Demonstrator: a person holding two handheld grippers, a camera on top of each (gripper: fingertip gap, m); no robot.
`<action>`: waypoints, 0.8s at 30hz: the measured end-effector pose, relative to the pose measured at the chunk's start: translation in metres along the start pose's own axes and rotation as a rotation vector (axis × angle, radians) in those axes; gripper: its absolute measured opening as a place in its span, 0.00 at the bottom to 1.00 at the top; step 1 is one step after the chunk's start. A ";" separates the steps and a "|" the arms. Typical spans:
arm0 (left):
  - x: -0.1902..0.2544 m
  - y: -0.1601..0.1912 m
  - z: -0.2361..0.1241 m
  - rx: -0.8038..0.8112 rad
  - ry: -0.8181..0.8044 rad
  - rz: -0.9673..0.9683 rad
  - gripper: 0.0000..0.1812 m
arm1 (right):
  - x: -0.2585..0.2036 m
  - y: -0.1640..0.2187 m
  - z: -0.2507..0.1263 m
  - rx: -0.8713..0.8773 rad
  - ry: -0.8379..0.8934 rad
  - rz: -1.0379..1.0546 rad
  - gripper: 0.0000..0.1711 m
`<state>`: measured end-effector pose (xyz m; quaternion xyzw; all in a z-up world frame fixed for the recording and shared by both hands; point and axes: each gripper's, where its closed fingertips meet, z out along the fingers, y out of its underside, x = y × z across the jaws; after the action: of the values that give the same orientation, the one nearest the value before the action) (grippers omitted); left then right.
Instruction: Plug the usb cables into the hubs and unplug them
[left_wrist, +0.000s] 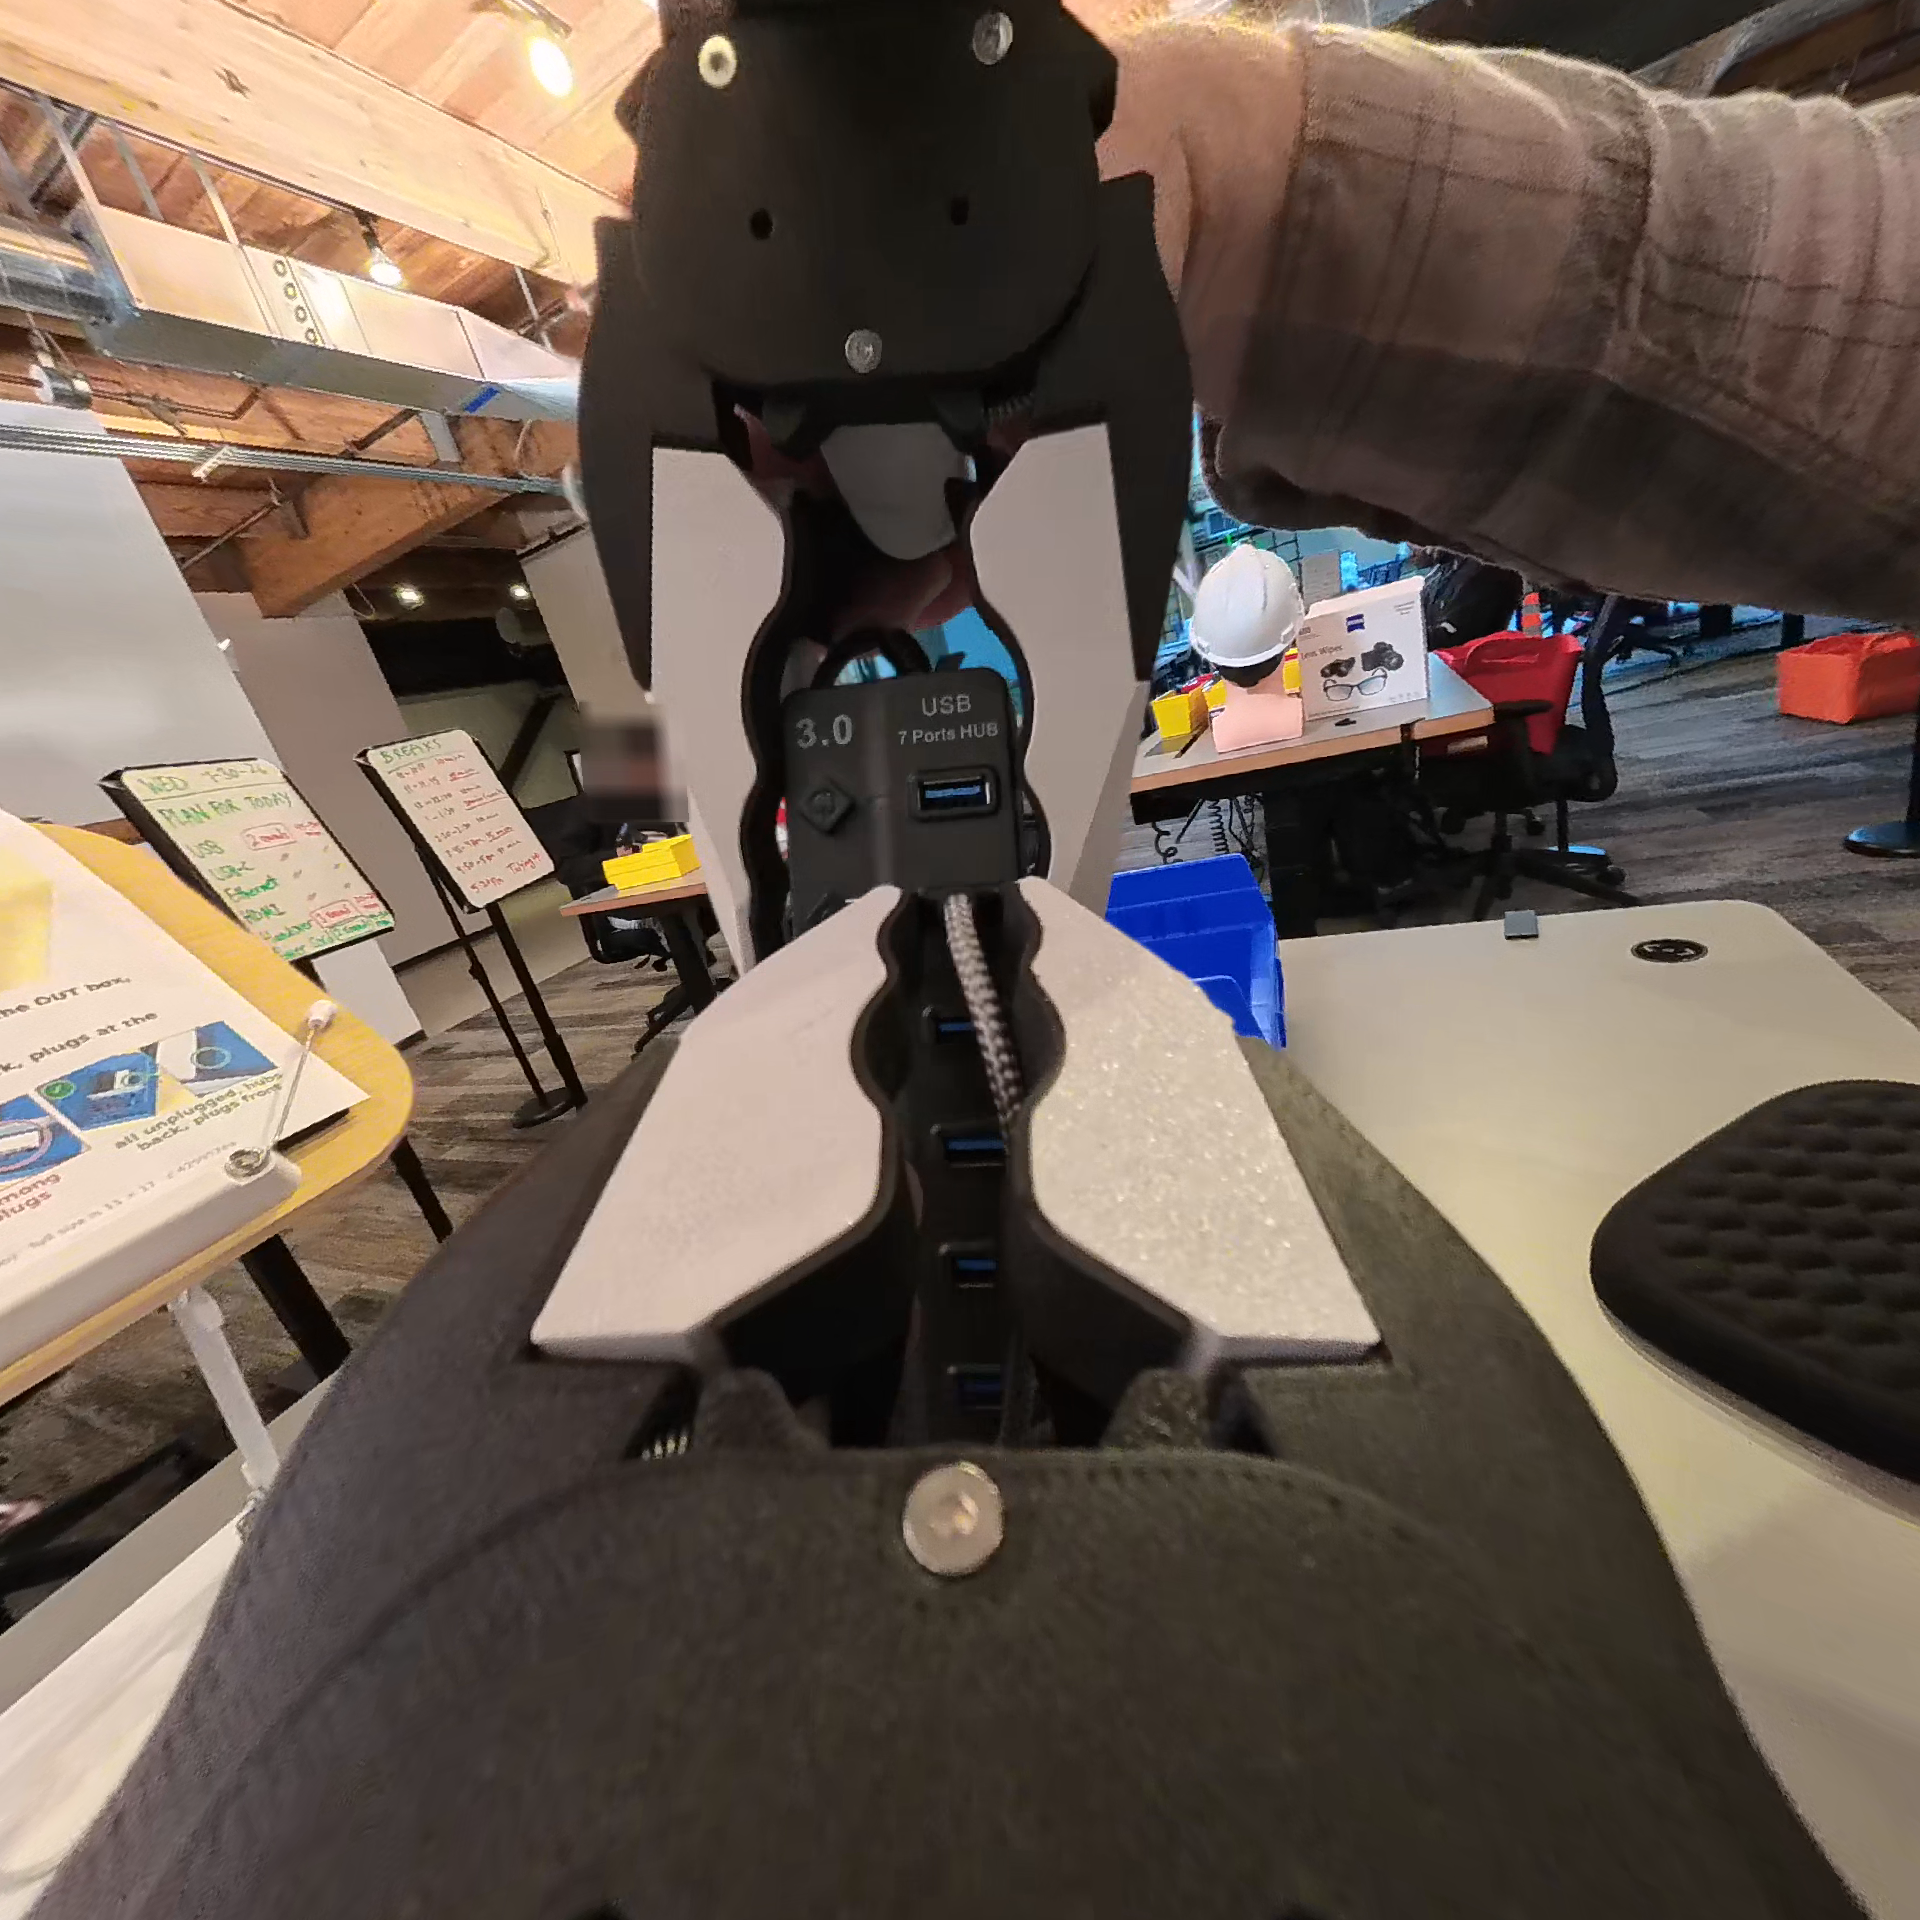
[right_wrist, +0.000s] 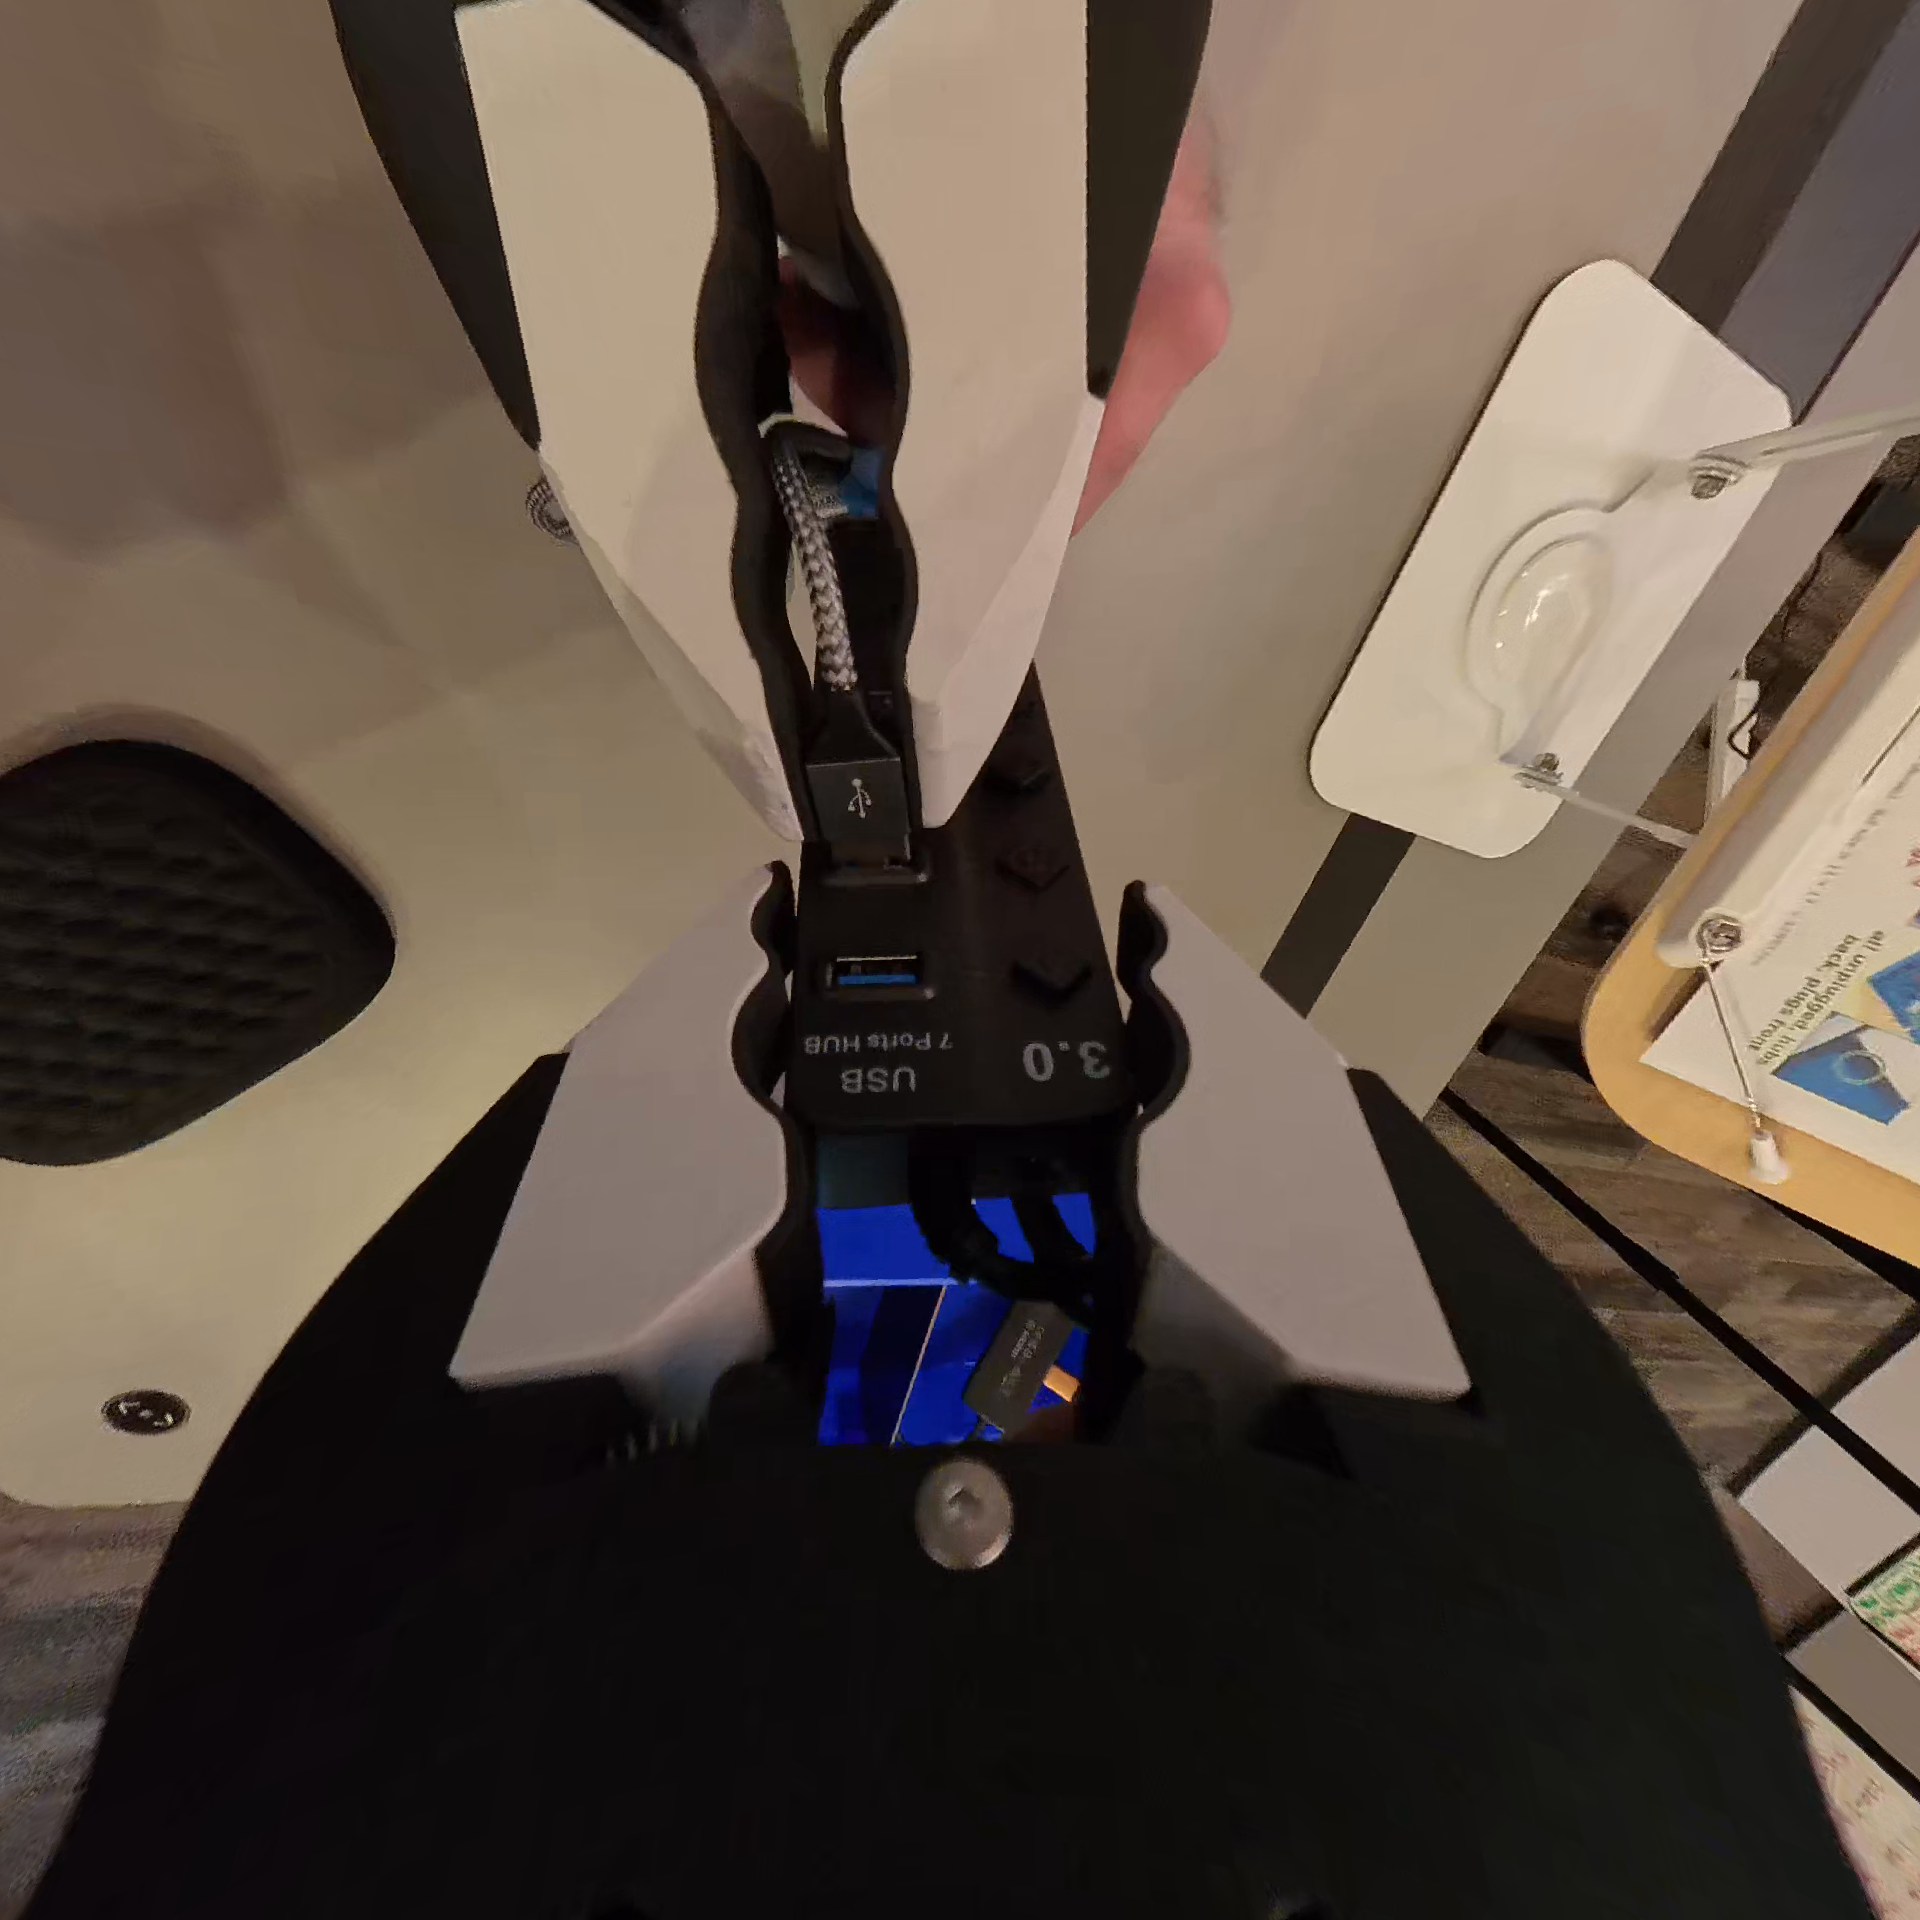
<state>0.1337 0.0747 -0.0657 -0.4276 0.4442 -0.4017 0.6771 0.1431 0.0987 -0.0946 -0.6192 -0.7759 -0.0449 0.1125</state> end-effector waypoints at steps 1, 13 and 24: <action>0.001 0.001 0.000 0.001 0.002 -0.004 0.08 | -0.001 0.000 0.001 0.002 -0.003 -0.006 0.35; -0.001 -0.005 -0.003 0.042 0.007 0.008 0.08 | 0.002 -0.016 -0.006 0.156 0.042 -0.035 0.35; -0.004 -0.006 -0.004 0.078 0.018 0.031 0.08 | 0.004 -0.021 -0.009 0.194 0.056 -0.037 0.35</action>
<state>0.1281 0.0753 -0.0602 -0.3902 0.4407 -0.4123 0.6954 0.1228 0.0954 -0.0836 -0.5894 -0.7844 0.0111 0.1927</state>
